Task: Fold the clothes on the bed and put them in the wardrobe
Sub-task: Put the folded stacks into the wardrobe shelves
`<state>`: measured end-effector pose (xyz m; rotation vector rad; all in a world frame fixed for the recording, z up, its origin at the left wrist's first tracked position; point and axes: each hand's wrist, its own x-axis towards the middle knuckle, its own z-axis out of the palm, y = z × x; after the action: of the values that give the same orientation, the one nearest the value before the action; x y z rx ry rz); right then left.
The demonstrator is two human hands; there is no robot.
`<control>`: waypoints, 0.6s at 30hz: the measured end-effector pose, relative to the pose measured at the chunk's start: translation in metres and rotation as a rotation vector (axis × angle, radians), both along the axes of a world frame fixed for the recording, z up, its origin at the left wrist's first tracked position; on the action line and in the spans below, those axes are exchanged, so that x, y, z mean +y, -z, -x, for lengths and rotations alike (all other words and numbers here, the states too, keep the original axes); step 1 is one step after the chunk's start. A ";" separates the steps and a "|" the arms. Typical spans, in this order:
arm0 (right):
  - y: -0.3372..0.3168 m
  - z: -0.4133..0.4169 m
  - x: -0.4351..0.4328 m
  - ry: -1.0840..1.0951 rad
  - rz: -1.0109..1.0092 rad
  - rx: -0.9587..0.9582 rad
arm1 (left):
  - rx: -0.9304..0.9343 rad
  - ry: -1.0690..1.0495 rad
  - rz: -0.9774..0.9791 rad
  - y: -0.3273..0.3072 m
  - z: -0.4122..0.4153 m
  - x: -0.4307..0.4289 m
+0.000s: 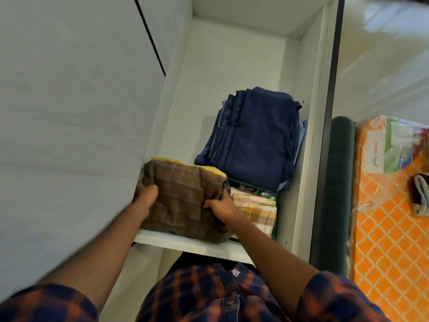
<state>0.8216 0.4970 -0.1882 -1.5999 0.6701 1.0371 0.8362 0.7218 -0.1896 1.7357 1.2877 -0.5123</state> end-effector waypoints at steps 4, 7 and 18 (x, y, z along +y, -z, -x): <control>0.025 0.010 0.018 -0.052 0.042 0.102 | 0.012 -0.010 -0.139 0.017 0.003 -0.009; 0.042 0.000 0.022 -0.003 0.025 0.185 | 0.059 0.048 -0.241 0.029 0.001 -0.012; 0.046 0.012 0.019 0.008 0.361 -0.011 | -0.034 0.910 -0.444 0.032 0.019 -0.047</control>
<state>0.8101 0.5162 -0.2344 -1.9080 0.8935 0.9370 0.8172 0.6745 -0.2213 2.6785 0.5312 -0.7215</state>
